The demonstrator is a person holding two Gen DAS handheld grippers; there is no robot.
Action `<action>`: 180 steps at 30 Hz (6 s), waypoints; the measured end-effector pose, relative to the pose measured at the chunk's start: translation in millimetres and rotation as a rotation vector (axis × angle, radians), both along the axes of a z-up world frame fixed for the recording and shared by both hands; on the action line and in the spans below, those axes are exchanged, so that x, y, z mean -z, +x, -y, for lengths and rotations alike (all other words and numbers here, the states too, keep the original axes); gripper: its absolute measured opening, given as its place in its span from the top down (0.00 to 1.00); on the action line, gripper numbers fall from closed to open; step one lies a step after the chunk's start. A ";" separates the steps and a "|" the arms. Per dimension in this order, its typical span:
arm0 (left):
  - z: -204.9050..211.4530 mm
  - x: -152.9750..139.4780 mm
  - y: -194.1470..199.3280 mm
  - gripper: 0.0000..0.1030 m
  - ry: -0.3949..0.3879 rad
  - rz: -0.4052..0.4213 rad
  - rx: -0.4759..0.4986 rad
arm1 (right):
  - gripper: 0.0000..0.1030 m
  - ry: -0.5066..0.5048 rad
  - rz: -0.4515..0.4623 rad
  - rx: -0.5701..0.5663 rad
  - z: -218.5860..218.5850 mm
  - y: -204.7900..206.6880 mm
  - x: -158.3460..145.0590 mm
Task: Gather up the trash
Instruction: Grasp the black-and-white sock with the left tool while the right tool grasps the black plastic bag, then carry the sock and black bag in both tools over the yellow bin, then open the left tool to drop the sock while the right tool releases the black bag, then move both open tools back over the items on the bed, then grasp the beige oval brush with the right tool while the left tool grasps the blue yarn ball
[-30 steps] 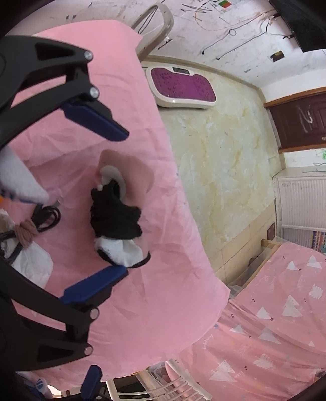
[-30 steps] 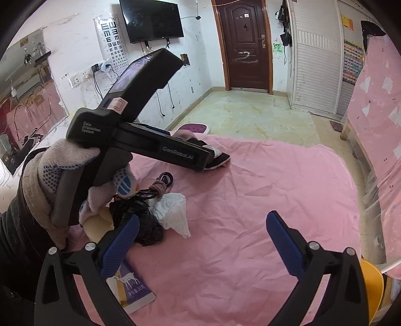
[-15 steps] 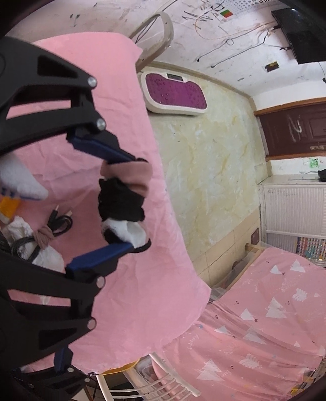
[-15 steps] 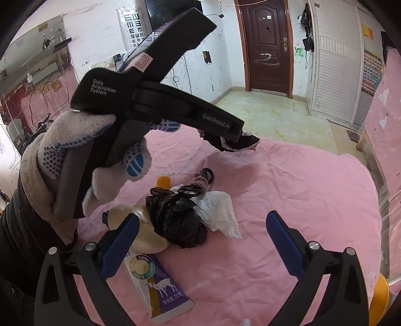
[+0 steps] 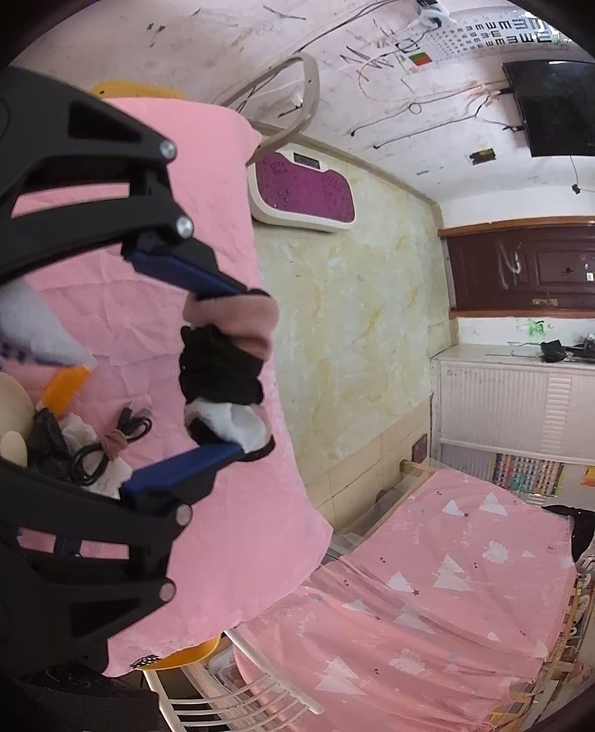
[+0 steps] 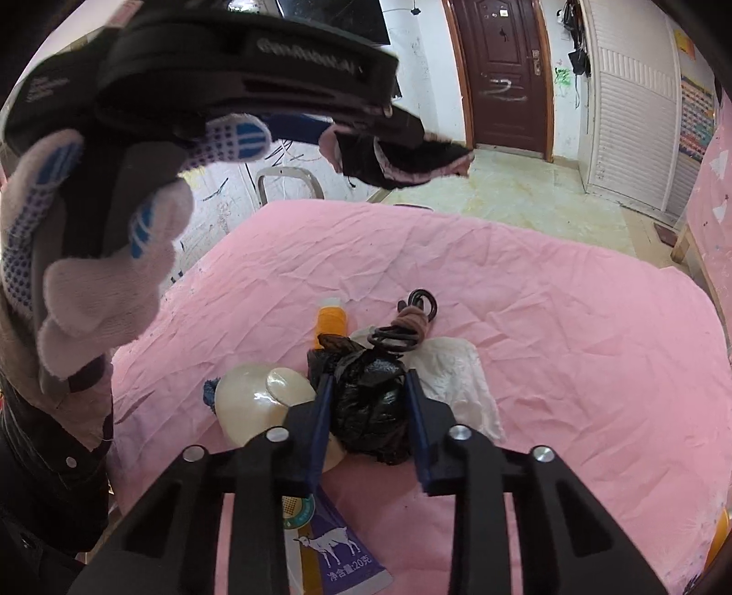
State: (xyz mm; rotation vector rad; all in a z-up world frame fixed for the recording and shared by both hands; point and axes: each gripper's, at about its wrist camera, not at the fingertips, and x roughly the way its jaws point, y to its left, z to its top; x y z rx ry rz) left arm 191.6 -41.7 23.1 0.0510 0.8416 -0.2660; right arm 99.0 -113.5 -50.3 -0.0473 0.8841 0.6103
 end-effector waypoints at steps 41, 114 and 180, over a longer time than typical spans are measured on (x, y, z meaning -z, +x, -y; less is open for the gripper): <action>148.6 -39.9 -70.6 0.40 0.077 0.089 0.184 | 0.87 0.221 0.173 0.344 216.8 -78.8 -67.0; 197.9 -10.3 -160.7 0.15 0.010 0.125 0.306 | 0.25 0.187 0.112 0.511 287.3 -77.2 -25.4; -77.7 85.6 -147.7 0.08 0.065 -0.049 -0.111 | 0.22 0.085 -0.086 -0.079 -19.1 -11.2 1.1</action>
